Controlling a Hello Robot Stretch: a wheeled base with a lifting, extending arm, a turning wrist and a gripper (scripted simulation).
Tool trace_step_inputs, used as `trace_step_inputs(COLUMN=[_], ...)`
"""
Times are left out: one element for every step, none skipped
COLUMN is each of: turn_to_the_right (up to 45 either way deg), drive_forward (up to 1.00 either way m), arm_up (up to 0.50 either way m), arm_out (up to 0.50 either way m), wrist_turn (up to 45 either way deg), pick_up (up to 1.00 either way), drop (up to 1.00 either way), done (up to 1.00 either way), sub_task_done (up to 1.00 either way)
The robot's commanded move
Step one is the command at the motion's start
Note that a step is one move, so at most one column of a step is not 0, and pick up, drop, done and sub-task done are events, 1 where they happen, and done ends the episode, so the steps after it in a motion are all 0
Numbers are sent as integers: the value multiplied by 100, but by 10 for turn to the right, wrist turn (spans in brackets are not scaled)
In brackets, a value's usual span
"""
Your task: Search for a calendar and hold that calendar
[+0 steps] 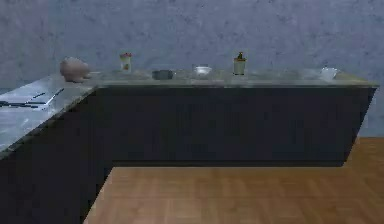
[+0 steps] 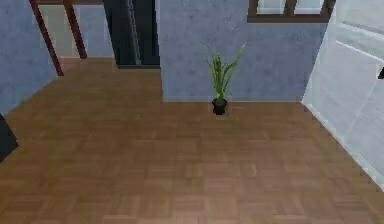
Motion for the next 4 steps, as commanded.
trace_step_inputs(turn_to_the_right=[-180, 0, -450, -450], drive_forward=[0, 80, 0, 0], arm_up=[0, 0, 0, 0], arm_out=[0, 0, 0, 0], wrist_turn=[0, 0, 0, 0], pick_up=[0, 0, 0, 0], drop=[0, 0, 0, 0], done=[0, 0, 0, 0], sub_task_done=[0, 0, 0, 0])
